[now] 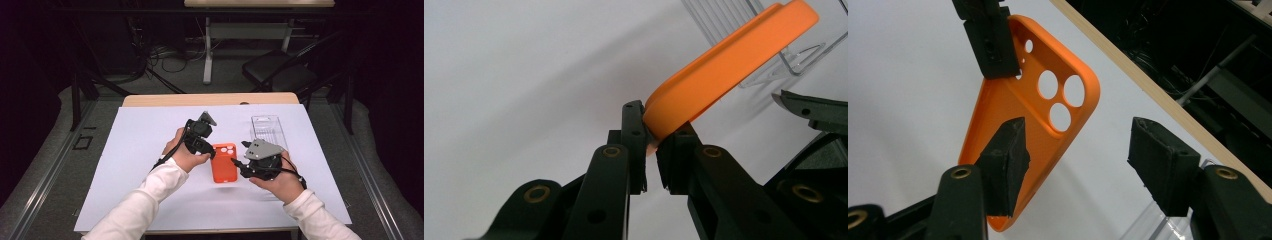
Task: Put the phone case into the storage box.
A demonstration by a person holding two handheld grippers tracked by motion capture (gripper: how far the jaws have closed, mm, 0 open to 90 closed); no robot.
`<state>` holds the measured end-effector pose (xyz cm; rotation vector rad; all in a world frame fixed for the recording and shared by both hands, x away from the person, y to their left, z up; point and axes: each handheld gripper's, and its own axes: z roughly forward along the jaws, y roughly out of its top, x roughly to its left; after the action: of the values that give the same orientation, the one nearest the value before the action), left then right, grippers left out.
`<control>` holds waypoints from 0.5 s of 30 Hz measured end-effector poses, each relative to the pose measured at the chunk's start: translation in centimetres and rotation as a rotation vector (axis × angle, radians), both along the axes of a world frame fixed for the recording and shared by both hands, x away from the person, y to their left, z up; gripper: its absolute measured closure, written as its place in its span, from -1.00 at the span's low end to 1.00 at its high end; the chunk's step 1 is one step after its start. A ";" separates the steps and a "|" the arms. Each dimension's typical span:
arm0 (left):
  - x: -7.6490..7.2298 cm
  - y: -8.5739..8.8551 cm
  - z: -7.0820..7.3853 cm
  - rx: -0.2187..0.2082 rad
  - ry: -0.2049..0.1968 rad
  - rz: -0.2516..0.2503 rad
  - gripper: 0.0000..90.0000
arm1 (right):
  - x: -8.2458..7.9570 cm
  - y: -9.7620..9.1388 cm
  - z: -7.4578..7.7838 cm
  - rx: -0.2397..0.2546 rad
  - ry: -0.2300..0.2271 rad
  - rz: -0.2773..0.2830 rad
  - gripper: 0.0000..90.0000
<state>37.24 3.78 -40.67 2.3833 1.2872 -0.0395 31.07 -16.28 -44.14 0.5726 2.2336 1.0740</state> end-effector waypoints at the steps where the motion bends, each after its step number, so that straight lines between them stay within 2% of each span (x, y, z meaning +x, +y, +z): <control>1: 0.0 0.0 0.0 0.001 0.000 0.005 0.84 | 0.0 0.0 0.0 -0.001 -0.003 -0.002 -0.02; 4: 0.1 -0.1 0.0 0.005 0.006 0.005 0.84 | 0.1 0.0 0.1 -0.004 -0.004 -0.008 0.04; 8: 0.2 -0.1 0.1 0.009 0.006 0.001 0.84 | 0.1 0.0 0.2 -0.008 -0.028 0.002 0.13; 10: 0.2 -0.2 0.1 0.010 0.005 0.004 0.84 | 0.1 0.1 0.2 -0.010 -0.025 0.013 0.14; 15: 0.3 -0.4 -0.1 0.012 0.014 -0.001 0.84 | 0.1 0.3 0.2 -0.030 -0.055 0.008 0.14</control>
<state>37.51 3.37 -40.73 2.3981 1.2965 -0.0486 31.14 -15.97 -43.91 0.5152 2.2021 1.0460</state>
